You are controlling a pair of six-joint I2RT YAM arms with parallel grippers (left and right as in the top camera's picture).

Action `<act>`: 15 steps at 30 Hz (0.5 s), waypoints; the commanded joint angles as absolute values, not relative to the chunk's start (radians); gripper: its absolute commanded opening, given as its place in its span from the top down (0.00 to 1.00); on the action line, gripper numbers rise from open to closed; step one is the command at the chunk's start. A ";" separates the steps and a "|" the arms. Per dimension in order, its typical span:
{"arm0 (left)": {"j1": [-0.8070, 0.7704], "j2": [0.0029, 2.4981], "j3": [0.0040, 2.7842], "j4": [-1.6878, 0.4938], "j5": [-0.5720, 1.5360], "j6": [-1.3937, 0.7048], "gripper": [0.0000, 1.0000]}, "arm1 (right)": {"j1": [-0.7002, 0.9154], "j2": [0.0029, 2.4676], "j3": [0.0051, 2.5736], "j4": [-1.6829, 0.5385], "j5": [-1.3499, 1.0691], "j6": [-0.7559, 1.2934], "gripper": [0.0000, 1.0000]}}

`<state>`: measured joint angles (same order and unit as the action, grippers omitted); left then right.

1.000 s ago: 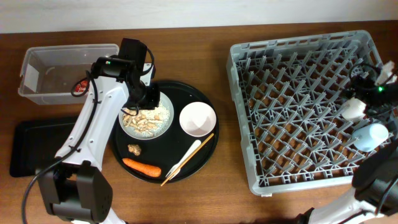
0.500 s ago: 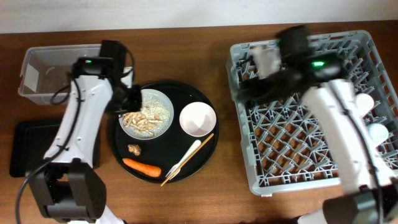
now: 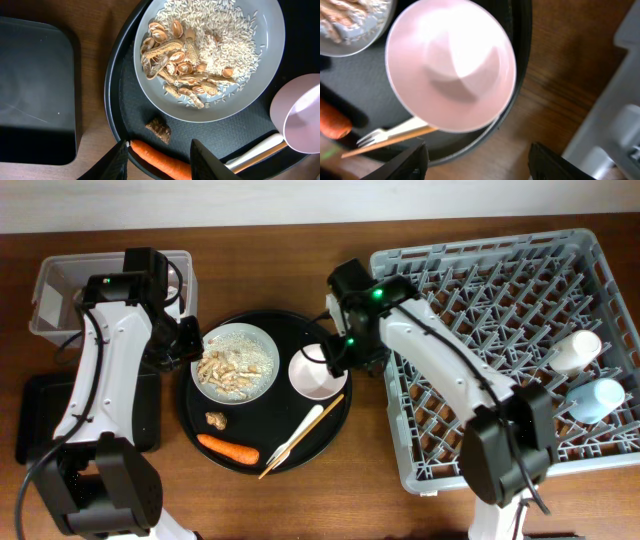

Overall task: Sort waste into correct bins and load items into the dishwasher rack
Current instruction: 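Reach the right gripper to the pink bowl and grasp its rim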

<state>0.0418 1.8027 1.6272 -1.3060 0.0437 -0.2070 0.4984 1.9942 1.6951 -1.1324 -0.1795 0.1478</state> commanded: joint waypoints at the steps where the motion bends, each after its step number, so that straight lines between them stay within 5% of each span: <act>1: 0.044 1.802 1.633 -1.311 0.037 -0.220 0.60 | 0.504 2.068 1.705 -1.098 -0.145 0.214 0.33; 15: 0.044 1.802 1.633 -1.309 0.037 -0.220 0.60 | 0.504 2.167 1.703 -1.042 -0.144 0.240 0.52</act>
<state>0.0414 1.8027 1.6272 -1.3060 0.0441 -0.2070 0.4999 2.1437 1.6951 -1.0451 -0.1574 0.2199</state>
